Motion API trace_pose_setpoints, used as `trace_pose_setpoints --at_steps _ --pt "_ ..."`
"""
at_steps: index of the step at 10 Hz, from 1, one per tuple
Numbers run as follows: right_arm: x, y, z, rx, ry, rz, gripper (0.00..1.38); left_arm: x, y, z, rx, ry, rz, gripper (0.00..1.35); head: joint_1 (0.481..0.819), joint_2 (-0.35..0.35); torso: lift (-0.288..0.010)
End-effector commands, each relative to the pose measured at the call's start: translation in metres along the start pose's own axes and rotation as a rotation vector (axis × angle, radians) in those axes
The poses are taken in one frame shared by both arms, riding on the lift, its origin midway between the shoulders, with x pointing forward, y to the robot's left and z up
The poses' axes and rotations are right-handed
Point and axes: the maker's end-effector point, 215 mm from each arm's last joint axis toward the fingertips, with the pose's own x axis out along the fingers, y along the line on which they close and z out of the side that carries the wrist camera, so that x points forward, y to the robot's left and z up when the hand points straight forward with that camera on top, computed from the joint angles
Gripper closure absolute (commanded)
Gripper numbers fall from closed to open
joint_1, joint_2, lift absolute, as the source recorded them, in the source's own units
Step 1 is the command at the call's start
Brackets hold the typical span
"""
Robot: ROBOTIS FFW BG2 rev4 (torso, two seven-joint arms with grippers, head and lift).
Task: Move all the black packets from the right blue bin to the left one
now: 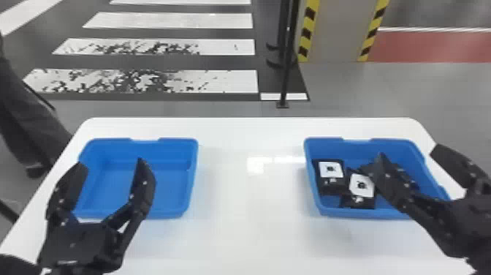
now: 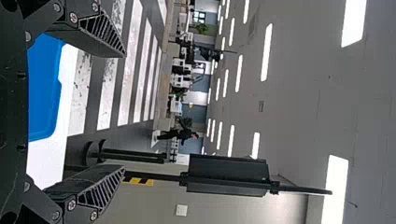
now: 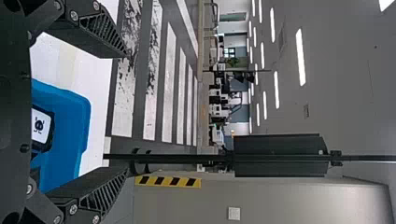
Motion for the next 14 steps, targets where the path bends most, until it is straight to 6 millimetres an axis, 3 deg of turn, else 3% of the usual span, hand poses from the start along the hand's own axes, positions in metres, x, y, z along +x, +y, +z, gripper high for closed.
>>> trace_pose_setpoints --at_steps 1,10,11,14 --pt "0.000 0.000 0.000 0.000 -0.002 0.000 0.17 0.000 0.000 0.001 0.000 -0.004 -0.001 0.20 0.695 -0.002 -0.140" --pt "0.010 -0.009 -0.003 -0.003 0.002 -0.012 0.17 0.000 -0.006 0.002 -0.011 -0.015 -0.014 0.20 0.695 -0.012 -0.140" --pt "0.018 -0.015 -0.008 -0.007 0.021 -0.021 0.17 0.000 -0.007 -0.001 -0.011 -0.010 -0.017 0.20 0.695 -0.016 -0.140" --pt "0.050 -0.034 -0.059 -0.009 0.170 -0.037 0.17 0.001 -0.012 -0.001 -0.020 -0.010 -0.030 0.20 0.695 -0.041 -0.140"
